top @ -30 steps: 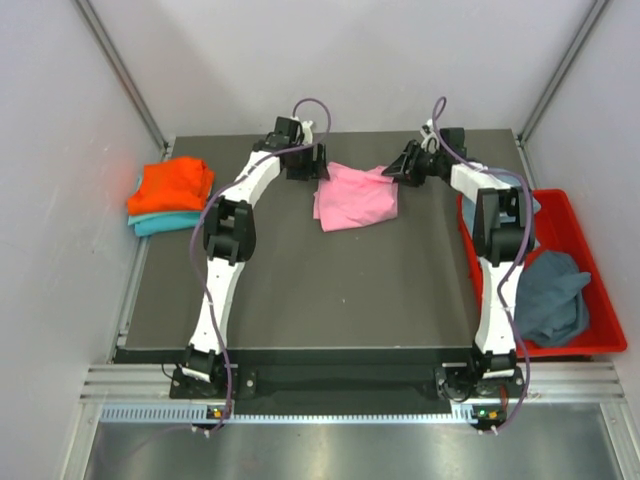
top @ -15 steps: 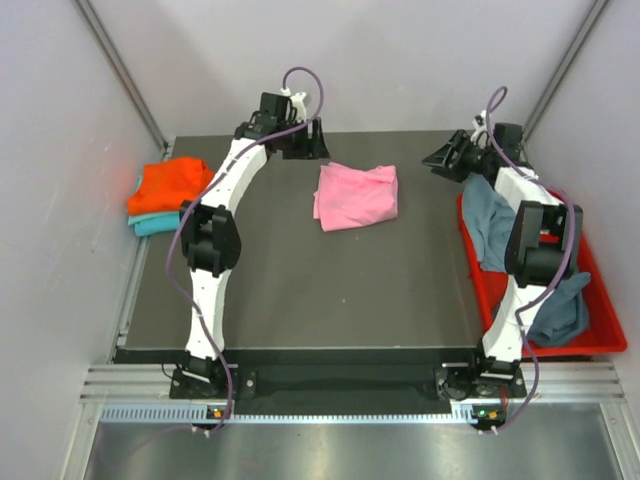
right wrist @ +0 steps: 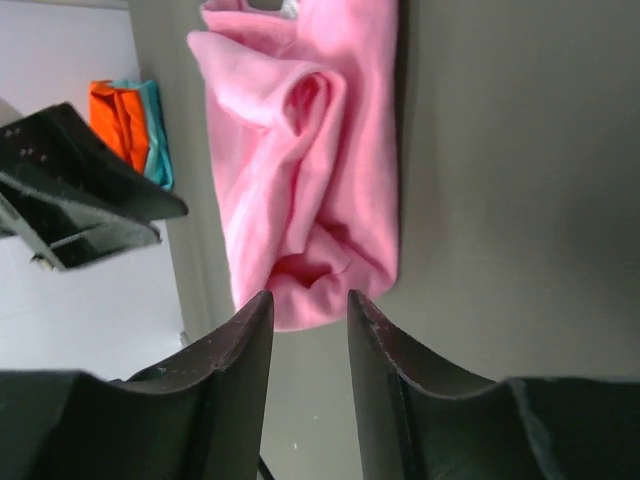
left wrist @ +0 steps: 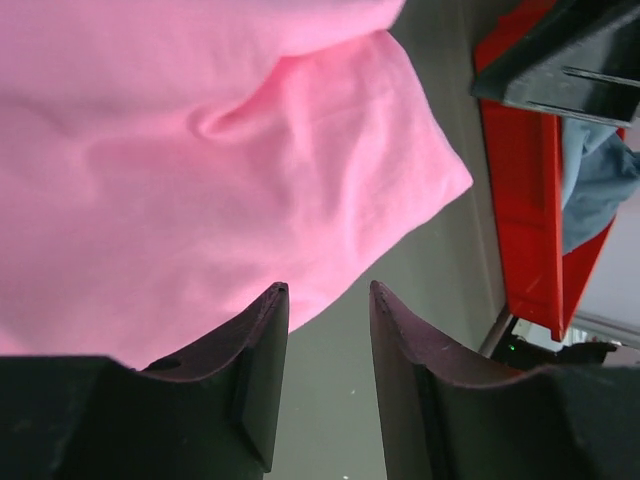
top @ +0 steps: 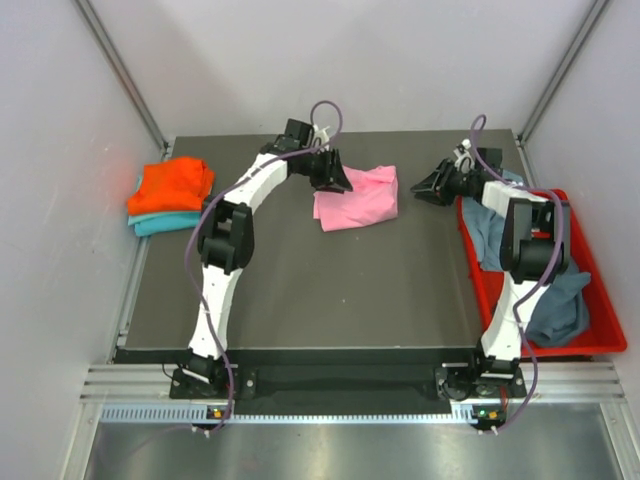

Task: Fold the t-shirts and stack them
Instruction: Fold the tshirt

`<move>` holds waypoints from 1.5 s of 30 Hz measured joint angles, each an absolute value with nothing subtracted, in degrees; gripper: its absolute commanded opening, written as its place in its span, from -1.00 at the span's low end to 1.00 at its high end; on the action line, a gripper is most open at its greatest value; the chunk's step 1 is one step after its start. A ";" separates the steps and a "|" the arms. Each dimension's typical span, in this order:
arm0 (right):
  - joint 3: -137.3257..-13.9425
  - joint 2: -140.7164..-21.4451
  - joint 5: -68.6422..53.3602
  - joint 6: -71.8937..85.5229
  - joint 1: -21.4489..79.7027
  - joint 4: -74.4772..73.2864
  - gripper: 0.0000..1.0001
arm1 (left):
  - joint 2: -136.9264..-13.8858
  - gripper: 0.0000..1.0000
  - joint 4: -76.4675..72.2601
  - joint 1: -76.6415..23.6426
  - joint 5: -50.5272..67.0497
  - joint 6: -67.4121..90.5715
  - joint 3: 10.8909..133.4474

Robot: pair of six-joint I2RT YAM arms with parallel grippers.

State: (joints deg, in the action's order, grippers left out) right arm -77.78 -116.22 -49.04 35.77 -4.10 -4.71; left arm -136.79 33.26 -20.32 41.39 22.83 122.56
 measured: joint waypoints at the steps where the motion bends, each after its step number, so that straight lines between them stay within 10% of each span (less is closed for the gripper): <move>1: -77.91 -116.86 -48.75 35.73 -4.08 -4.73 -0.28 | -137.12 -0.15 33.12 -20.86 41.80 23.16 122.56; 45: -73.87 -123.61 -51.77 43.86 3.57 2.52 -0.24 | -155.30 -0.14 14.48 -26.52 41.34 26.11 141.01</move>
State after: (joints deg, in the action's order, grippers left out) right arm -73.87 -123.61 -51.77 43.86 3.57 2.52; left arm -155.30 14.48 -26.52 41.34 26.11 141.01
